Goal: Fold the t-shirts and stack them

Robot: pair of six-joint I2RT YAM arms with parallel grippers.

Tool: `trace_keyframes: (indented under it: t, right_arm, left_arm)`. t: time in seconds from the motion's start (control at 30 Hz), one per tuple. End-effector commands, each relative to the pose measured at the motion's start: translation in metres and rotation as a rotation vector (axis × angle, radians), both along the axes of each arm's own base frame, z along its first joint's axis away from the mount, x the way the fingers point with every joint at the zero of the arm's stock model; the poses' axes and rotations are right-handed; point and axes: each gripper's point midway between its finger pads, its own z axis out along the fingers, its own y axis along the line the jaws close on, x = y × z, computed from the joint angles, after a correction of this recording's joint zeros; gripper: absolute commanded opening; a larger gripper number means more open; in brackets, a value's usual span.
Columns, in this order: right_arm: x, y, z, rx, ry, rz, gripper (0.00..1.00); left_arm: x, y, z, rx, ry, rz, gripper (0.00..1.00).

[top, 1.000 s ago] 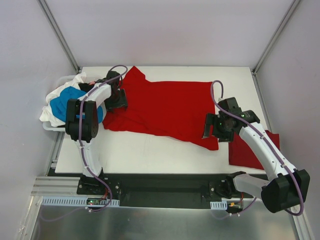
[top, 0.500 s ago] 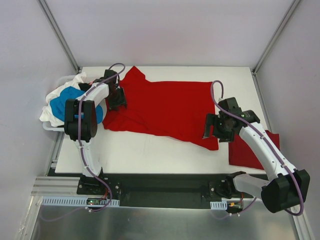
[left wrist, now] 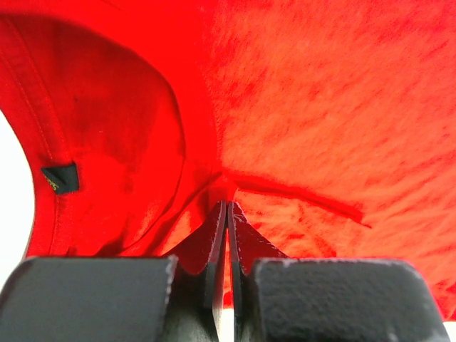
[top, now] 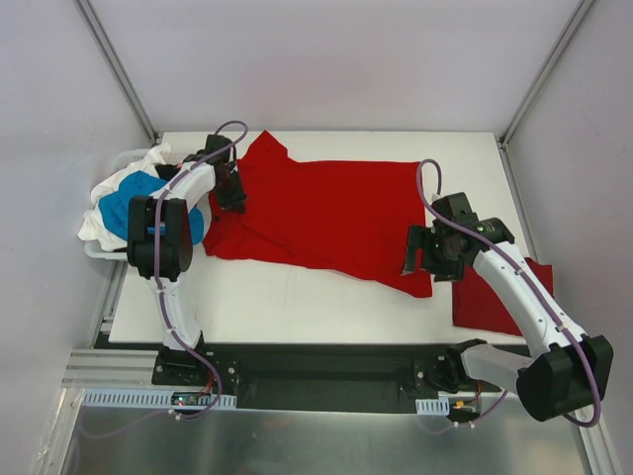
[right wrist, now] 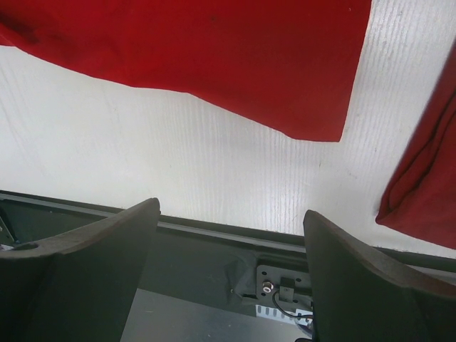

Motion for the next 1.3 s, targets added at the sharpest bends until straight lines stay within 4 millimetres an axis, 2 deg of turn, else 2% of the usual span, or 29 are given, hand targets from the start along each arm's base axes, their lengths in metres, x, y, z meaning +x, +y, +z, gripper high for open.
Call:
trace_keyframes:
  t: [0.0,0.17,0.3,0.47,0.67,0.9,1.0,1.2,1.27]
  right_arm:
    - [0.004,0.000,0.011,-0.006,-0.027,0.017,0.86]
    - [0.005,0.000,0.011,-0.007,-0.031,0.021,0.86]
    - [0.007,0.003,0.009,0.004,-0.026,0.024,0.86]
    - [0.011,0.007,0.008,0.020,-0.030,0.026,0.86]
    - [0.012,0.008,-0.001,0.014,0.004,0.037,0.86]
    - [0.011,0.009,-0.017,-0.007,0.066,0.052,0.86]
    - [0.003,0.006,-0.028,-0.017,0.127,0.048,0.86]
    - [-0.014,-0.009,-0.046,-0.014,0.172,-0.001,0.87]
    - [-0.012,-0.019,-0.051,0.013,0.157,-0.057,0.87]
  left_arm:
    - [-0.006,0.002,0.003,0.011,0.000,-0.011,0.00]
    - [-0.006,0.003,0.019,0.020,-0.039,0.001,0.00]
    - [0.001,0.004,0.058,0.043,-0.139,0.001,0.00]
    - [-0.006,0.007,0.087,0.045,-0.188,0.025,0.00]
    - [-0.018,0.012,0.095,0.064,-0.198,0.040,0.00]
    - [-0.020,0.010,0.099,0.061,-0.204,0.050,0.00]
    - [-0.021,0.008,0.100,0.066,-0.203,0.045,0.00]
    - [-0.027,0.006,0.094,0.074,-0.187,0.041,0.00]
    - [-0.029,0.004,0.095,0.072,-0.187,0.039,0.00]
